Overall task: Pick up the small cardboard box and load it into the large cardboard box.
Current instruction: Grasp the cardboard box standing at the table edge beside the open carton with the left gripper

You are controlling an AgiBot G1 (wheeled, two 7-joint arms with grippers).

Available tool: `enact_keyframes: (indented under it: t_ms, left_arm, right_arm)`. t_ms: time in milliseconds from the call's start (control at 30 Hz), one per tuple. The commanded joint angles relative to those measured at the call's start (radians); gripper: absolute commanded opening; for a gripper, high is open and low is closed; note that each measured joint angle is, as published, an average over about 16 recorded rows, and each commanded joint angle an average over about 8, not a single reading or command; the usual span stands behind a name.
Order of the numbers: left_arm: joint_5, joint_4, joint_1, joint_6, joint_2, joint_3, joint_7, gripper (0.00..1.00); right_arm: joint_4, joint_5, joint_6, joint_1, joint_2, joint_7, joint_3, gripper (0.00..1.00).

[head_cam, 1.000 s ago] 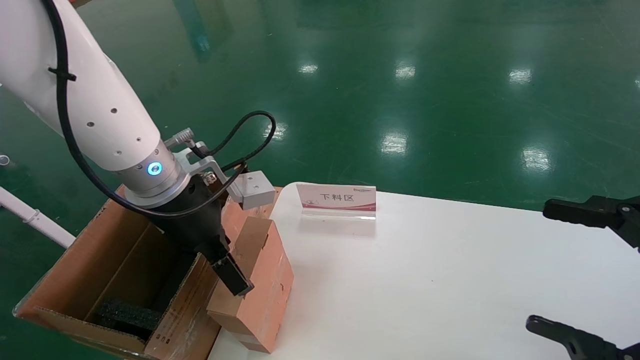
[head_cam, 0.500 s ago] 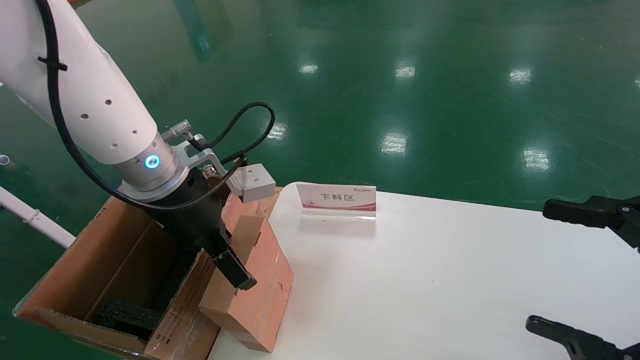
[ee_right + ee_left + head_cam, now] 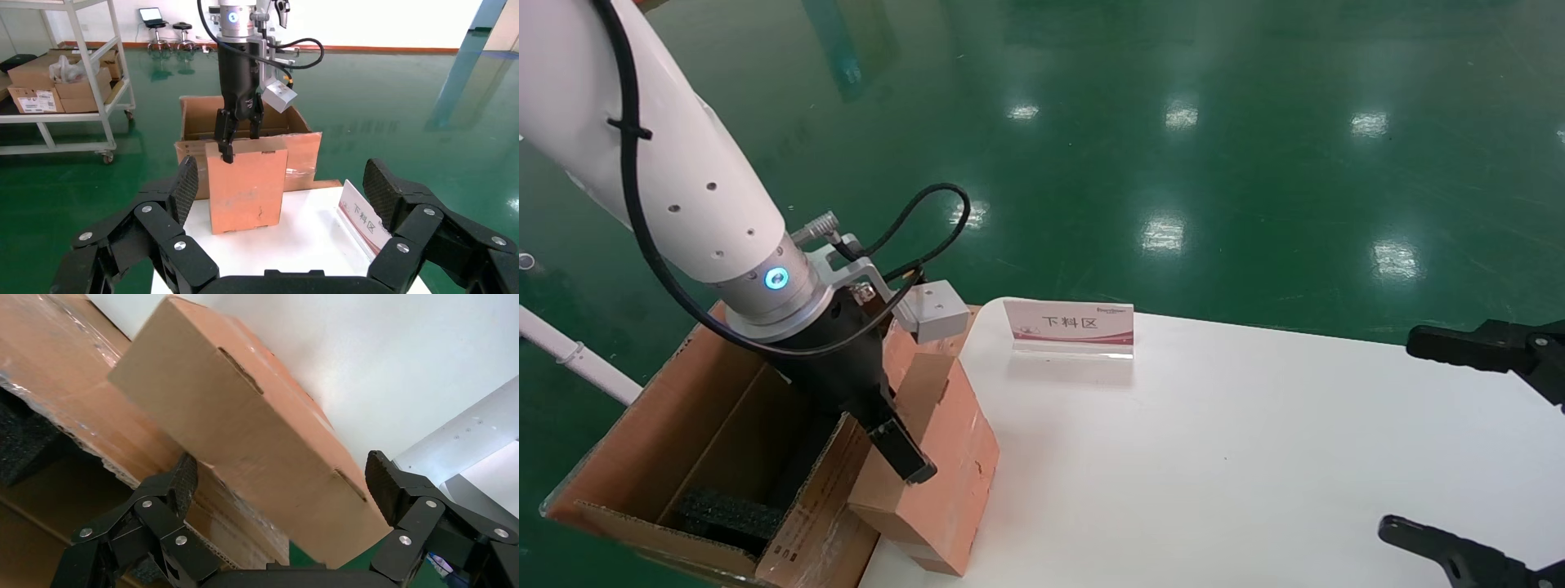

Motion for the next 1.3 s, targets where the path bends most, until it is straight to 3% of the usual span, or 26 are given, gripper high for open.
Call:
enact_keyframes:
  t_ms: [33, 633, 667, 733, 767, 900, 933, 1000, 1033, 1300]
  left_arm:
    - [0.0, 0.0, 0.005, -0.004, 0.0, 0.001, -0.001, 1.0]
    - [0.025, 0.006, 0.044, -0.043, 0.006, 0.013, -0.004, 1.0]
    - [0.025, 0.006, 0.044, -0.043, 0.005, 0.012, -0.004, 0.96]
    - [0.025, 0.006, 0.044, -0.043, 0.005, 0.012, -0.004, 0.71]
    - [0.025, 0.006, 0.044, -0.042, 0.006, 0.012, -0.003, 0.59]
    - [0.025, 0.006, 0.043, -0.041, 0.006, 0.012, -0.003, 0.09]
    - [0.025, 0.006, 0.043, -0.041, 0.006, 0.012, -0.003, 0.0]
    - [0.025, 0.006, 0.043, -0.04, 0.007, 0.012, -0.003, 0.0]
    - [0.025, 0.006, 0.043, -0.04, 0.007, 0.012, -0.003, 0.0]
    - [0.025, 0.005, 0.042, -0.037, 0.007, 0.012, -0.002, 0.0]
  right_arm:
    - [0.0, 0.0, 0.0, 0.0, 0.0, 0.0, 0.0, 1.0]
    - [0.0, 0.001, 0.001, 0.0, 0.0, -0.001, -0.001, 1.0]
    - [0.0, 0.001, 0.001, 0.0, 0.0, -0.001, -0.001, 1.0]
    - [0.0, 0.001, 0.001, 0.0, 0.0, -0.001, -0.001, 1.0]
    - [0.0, 0.001, 0.001, 0.0, 0.0, -0.001, -0.001, 0.92]
    - [0.0, 0.001, 0.001, 0.0, 0.001, -0.001, -0.001, 0.42]
    - [0.0, 0.001, 0.001, 0.0, 0.001, -0.001, -0.001, 0.3]
    - [0.0, 0.001, 0.001, 0.0, 0.001, -0.001, -0.001, 0.05]
    - [0.0, 0.001, 0.001, 0.0, 0.001, -0.001, -0.001, 0.0]
    - [0.0, 0.001, 0.001, 0.0, 0.001, 0.0, -0.001, 0.0]
